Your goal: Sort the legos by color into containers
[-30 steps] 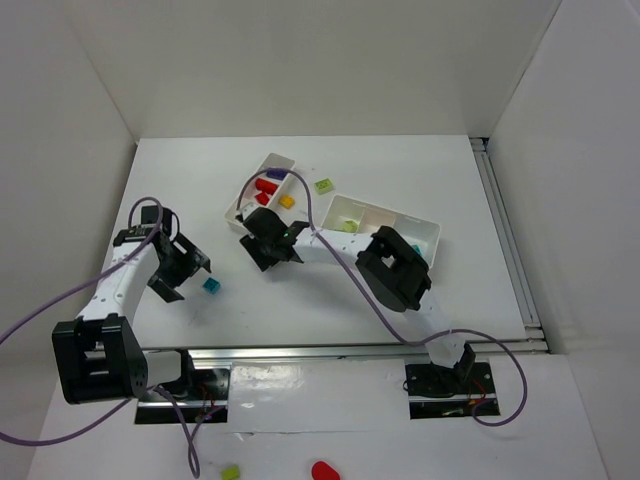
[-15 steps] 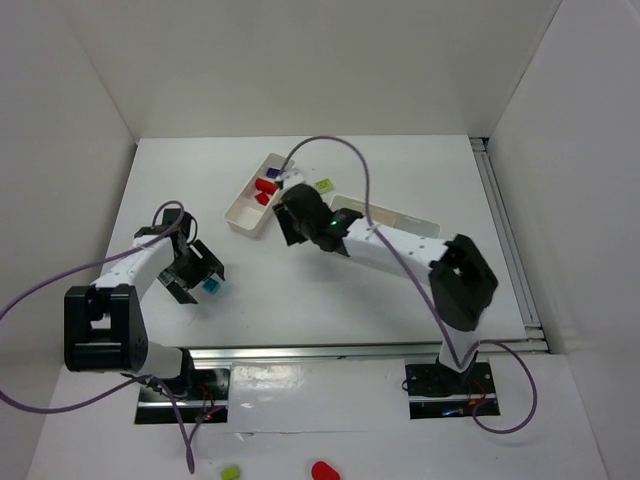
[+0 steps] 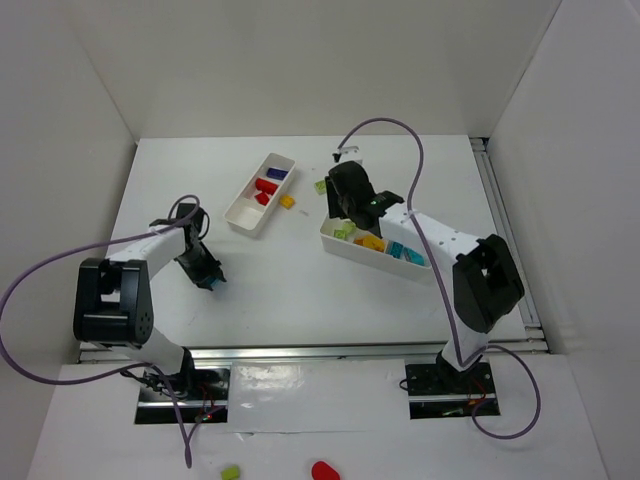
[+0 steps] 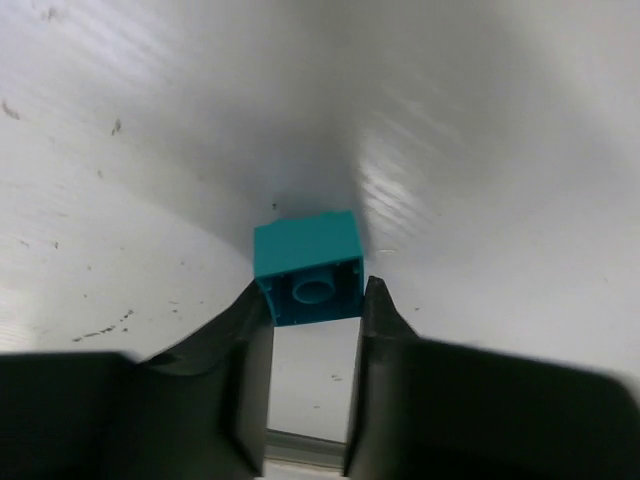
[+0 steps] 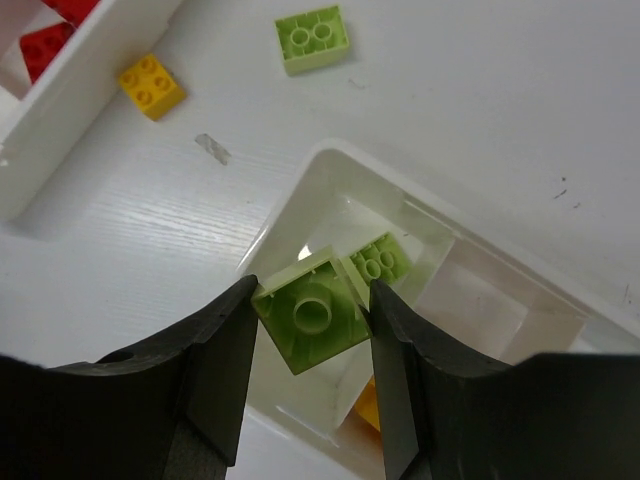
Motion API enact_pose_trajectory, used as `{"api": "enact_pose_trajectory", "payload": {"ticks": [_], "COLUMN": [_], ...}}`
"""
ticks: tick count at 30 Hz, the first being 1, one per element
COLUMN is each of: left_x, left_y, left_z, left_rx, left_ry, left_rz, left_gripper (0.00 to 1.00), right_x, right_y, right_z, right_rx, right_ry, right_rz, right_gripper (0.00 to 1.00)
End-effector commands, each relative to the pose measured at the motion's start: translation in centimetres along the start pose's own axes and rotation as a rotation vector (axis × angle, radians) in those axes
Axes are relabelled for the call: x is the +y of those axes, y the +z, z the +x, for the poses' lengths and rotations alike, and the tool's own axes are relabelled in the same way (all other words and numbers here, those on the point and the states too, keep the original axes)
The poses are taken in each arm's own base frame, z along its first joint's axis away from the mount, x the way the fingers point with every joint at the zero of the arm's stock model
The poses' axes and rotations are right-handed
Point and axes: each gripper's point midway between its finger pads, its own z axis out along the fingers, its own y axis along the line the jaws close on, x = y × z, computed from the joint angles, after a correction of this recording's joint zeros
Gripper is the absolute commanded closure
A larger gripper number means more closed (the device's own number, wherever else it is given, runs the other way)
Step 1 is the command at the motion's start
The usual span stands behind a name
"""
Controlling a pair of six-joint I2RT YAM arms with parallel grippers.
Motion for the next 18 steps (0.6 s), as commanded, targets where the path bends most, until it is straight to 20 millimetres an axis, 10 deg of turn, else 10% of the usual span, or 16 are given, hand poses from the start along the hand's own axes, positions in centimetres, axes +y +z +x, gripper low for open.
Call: {"api": "enact_pose_trajectory", "payload": {"ticks": [1,9,13,18], "left_x": [-2.3,-6.9,-10.4,-15.5], "left_y": [-2.6,-9.3,-12.7,-15.0], "left_z": [-1.9,-1.9,-1.8,1.2], "left_rx": [-0.073,-0.163,-0.222,-0.210], "left_ry": [0.060,0.243,0.326,0.502], "left_rz": [0.080,0.180,0.249,0.381], "left_gripper": [0.85,0.93,0.95,0.99], "right_x": [0.2,-0.5,-1.2,-7.7], "right_y": [1.1,1.5,-0.2,-3.1], "right_z": [0.9,1.3,0.3,-2.3], "right_rx": [0.029,0.042,0.009,-0.042], "right_ry": [-0.004,0.027,0.047,0.196], "right_rz": [0.011,0.042,0.056,0.170], "right_gripper": [0.57,0.16,0.13,0.13]}}
